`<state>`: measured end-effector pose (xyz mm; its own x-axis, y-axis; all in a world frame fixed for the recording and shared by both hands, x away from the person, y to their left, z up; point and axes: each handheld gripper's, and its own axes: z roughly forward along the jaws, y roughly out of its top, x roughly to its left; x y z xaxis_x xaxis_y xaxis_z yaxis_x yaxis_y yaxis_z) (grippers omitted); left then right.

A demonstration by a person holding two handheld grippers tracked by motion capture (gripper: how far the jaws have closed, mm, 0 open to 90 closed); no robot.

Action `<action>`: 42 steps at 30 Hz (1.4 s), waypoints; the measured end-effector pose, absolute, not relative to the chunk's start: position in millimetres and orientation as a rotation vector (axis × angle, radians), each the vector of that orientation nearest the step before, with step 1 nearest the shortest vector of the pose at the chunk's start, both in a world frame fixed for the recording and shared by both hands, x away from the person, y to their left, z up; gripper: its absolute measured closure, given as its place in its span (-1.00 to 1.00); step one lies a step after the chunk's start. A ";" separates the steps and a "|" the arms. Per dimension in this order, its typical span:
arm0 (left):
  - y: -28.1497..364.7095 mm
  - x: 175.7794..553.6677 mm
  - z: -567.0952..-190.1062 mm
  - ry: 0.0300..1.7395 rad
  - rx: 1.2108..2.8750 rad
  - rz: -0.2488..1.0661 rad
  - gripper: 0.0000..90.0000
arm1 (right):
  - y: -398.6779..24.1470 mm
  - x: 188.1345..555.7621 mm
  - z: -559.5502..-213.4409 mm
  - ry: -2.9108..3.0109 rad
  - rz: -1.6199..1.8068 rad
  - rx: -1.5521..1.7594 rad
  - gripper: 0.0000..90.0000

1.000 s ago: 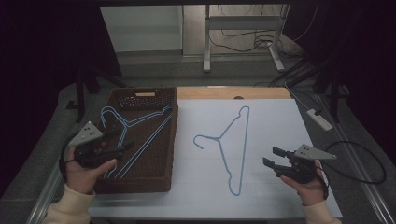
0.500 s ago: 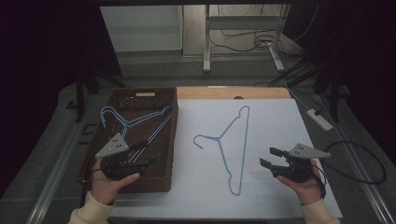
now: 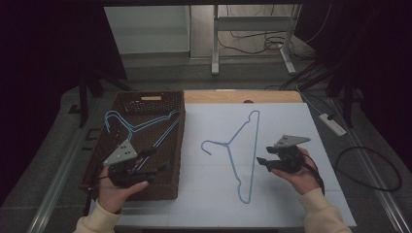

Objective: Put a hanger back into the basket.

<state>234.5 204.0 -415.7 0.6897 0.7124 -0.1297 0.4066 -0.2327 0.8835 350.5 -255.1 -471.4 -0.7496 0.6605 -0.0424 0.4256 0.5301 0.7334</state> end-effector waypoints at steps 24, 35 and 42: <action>200.5 235.8 -421.5 0.869 1.890 0.375 -0.25 | -220.6 456.3 -509.8 2.519 0.731 0.956 1.00; 198.9 235.5 -421.6 0.866 1.889 0.366 -0.24 | -228.1 448.2 -505.9 2.497 0.617 1.046 1.00; 199.6 234.2 -419.8 0.862 1.879 0.366 -0.24 | -234.2 432.9 -502.4 2.505 0.544 1.073 1.00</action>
<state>234.2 199.6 -419.8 0.7007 0.7033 -0.1203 0.4026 -0.2505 0.8804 432.9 -234.2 -502.4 -0.6462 0.7432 -0.1735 0.6043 0.6371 0.4785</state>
